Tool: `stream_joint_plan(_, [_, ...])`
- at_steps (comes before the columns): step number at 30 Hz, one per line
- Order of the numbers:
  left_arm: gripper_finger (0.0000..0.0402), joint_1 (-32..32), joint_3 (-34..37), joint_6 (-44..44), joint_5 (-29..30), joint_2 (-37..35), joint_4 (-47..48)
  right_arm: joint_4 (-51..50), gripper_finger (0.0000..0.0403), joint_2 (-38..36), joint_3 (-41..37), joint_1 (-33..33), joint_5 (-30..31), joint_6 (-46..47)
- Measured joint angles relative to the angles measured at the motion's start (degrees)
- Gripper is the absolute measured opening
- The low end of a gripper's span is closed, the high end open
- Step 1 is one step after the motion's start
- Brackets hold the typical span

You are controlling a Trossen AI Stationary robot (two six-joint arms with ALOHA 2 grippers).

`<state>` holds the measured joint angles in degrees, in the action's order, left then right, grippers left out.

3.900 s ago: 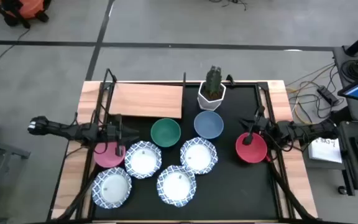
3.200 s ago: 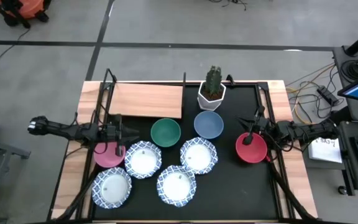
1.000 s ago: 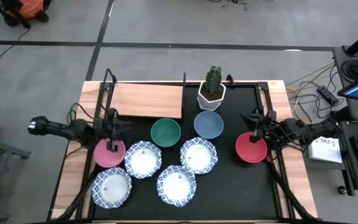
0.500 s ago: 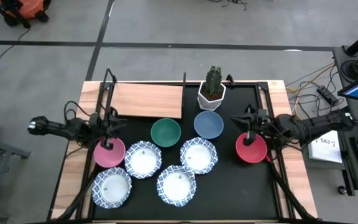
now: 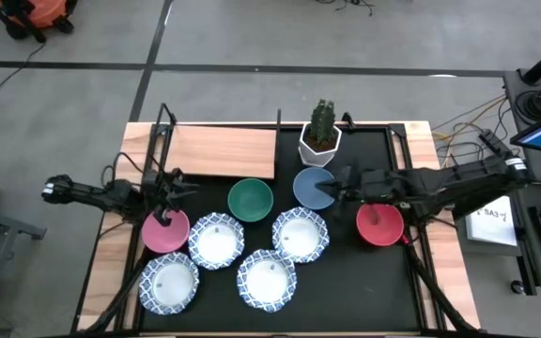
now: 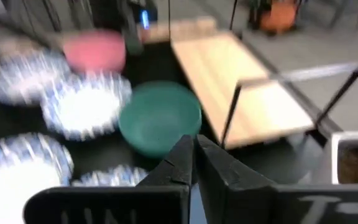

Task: Place and stack bowls onto a shelf
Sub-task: Put the top right white patterned paper bowl on the shelf

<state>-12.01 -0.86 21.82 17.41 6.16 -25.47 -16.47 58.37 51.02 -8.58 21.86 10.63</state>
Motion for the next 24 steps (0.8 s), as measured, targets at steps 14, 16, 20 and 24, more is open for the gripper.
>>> stream_joint_plan(14, [0.0092,0.0,0.0,-5.2,0.0,-0.1,-9.8,-30.0,0.0009,20.5,23.0,0.0,-4.1,-5.1])
stream_joint_plan(16, [0.0092,0.0,0.0,-7.3,0.0,-0.2,-12.0,-30.0,0.0009,22.8,23.8,0.0,-6.9,-7.4])
stream_joint_plan(20, [0.0092,0.0,0.0,-11.1,0.1,-0.3,-15.5,-27.5,0.0009,26.8,23.9,0.0,-10.9,-10.8])
stream_joint_plan(24, [0.0092,0.0,0.0,-15.2,0.2,-0.3,-21.4,-25.8,0.0009,30.5,23.9,0.0,-11.4,-13.7])
